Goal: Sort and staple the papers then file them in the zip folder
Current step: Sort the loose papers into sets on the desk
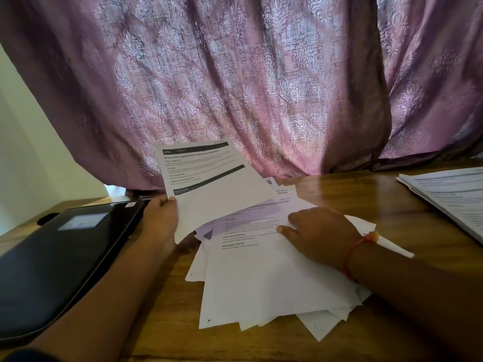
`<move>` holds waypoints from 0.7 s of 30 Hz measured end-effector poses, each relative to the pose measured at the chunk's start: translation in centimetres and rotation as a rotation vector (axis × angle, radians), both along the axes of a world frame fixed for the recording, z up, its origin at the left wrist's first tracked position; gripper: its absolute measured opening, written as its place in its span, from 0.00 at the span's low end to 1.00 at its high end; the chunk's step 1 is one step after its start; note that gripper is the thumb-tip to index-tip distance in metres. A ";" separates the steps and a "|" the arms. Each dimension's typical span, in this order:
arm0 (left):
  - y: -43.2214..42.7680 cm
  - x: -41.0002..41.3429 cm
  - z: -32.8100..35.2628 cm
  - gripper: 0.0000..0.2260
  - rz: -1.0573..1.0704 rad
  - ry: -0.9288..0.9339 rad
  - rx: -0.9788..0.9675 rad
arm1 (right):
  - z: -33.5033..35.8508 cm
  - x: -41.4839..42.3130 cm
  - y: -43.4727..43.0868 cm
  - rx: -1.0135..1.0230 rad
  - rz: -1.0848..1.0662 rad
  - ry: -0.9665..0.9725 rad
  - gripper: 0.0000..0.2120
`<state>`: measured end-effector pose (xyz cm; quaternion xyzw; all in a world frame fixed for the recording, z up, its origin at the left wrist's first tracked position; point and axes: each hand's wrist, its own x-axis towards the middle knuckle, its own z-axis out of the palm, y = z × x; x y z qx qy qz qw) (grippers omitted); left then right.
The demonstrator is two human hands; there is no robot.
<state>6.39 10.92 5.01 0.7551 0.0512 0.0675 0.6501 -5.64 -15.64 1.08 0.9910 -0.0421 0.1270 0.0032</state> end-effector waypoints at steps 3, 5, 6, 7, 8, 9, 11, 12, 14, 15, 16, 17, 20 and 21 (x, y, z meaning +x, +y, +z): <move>-0.1 0.0 -0.1 0.08 -0.012 0.020 -0.023 | -0.4 0.1 0.8 0.084 0.083 0.023 0.43; -0.1 -0.1 -0.1 0.06 -0.014 0.027 -0.045 | -0.3 0.0 1.3 0.171 0.078 0.104 0.36; -0.2 -0.1 -0.1 0.05 -0.016 0.030 -0.059 | -0.3 -0.1 1.5 0.178 0.082 0.138 0.33; -0.2 -0.2 -0.1 0.05 -0.018 0.032 -0.065 | -0.3 -0.1 1.6 0.174 0.087 0.153 0.32; -0.3 -0.3 -0.1 0.06 -0.025 0.036 -0.070 | -0.4 -0.1 1.6 0.171 0.087 0.142 0.32; -0.3 -0.3 -0.1 0.06 -0.028 0.034 -0.071 | -0.4 -0.2 1.5 0.174 0.084 0.097 0.31; -0.3 -0.3 -0.1 0.07 -0.034 0.034 -0.086 | -0.1 -0.3 1.3 0.182 0.090 -0.026 0.28; -0.3 -0.3 -0.1 0.07 -0.034 0.033 -0.091 | 0.0 -0.4 1.3 0.192 0.109 -0.045 0.26; -0.3 -0.2 -0.1 0.06 -0.025 0.030 -0.098 | 0.2 -0.4 1.3 0.212 0.166 0.013 0.26; -0.2 -0.2 -0.1 0.06 -0.018 0.029 -0.106 | 0.3 -0.4 1.3 0.216 0.188 0.068 0.27; 0.0 0.0 -0.2 0.06 -0.012 0.025 -0.110 | 0.3 -0.4 1.3 0.219 0.200 0.127 0.27; 0.1 0.2 -0.2 0.07 -0.003 0.022 -0.108 | 0.4 -0.4 1.3 0.219 0.207 0.181 0.28; 0.6 0.6 -0.3 0.11 0.018 0.007 -0.102 | 0.6 -0.4 1.3 0.176 0.210 0.296 0.29; 0.6 0.5 -0.4 0.12 0.025 0.001 -0.083 | 0.7 -0.5 1.3 0.163 0.200 0.320 0.29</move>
